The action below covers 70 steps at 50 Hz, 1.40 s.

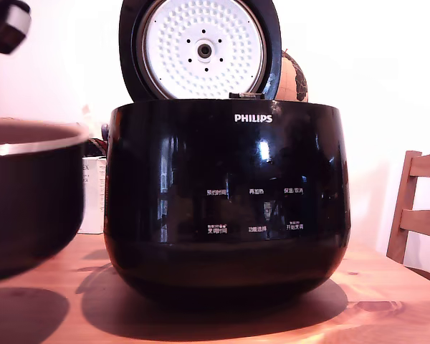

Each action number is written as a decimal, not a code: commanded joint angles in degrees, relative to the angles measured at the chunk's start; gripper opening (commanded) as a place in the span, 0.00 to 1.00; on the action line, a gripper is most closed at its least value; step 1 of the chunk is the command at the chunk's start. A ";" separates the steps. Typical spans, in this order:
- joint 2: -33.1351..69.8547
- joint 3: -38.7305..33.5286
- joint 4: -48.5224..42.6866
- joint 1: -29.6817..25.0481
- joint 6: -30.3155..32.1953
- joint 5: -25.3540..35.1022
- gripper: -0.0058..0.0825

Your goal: Pick up the metallic pot next to the rice cooker

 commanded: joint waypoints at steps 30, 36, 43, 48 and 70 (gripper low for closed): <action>-9.81 1.62 -0.31 7.96 -15.58 5.16 0.04; -10.75 1.62 -0.28 8.92 -24.65 6.71 0.04; -11.56 1.62 -0.28 8.98 -29.64 8.31 0.04; -11.82 1.62 -0.28 9.01 -32.54 9.77 0.04; -11.91 5.64 -0.37 9.25 -33.42 14.53 0.04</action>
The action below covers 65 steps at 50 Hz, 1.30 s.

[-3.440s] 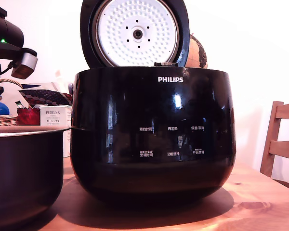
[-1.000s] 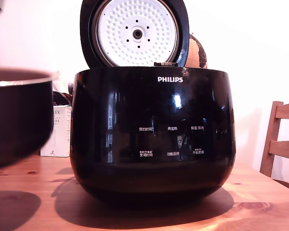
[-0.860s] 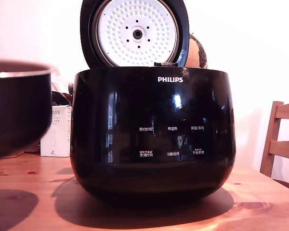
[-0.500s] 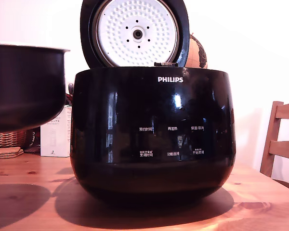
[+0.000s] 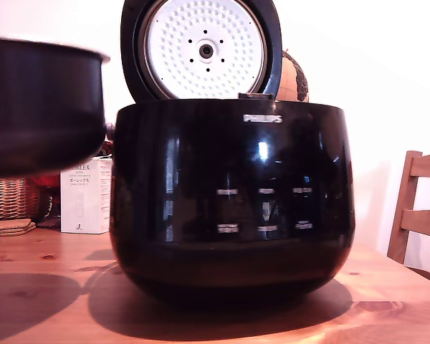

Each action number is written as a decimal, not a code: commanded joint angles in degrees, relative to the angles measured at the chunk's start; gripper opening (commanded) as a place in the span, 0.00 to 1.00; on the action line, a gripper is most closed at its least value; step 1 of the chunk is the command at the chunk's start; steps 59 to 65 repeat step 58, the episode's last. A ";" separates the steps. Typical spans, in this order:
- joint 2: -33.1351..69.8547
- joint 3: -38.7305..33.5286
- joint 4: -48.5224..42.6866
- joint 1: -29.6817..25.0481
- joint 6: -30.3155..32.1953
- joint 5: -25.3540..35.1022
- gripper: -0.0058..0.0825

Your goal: Pick up the metallic pot next to the rice cooker

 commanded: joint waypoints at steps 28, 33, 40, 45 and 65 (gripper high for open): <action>-1.68 6.58 1.16 -0.52 -1.20 5.77 0.04; -1.68 7.02 1.16 -0.55 -1.20 5.75 0.04; -1.70 8.90 1.16 -0.55 -1.20 5.51 0.04; -1.73 10.21 1.14 -0.55 -1.20 4.52 0.04; -1.73 10.71 1.14 -0.55 -1.18 3.72 0.04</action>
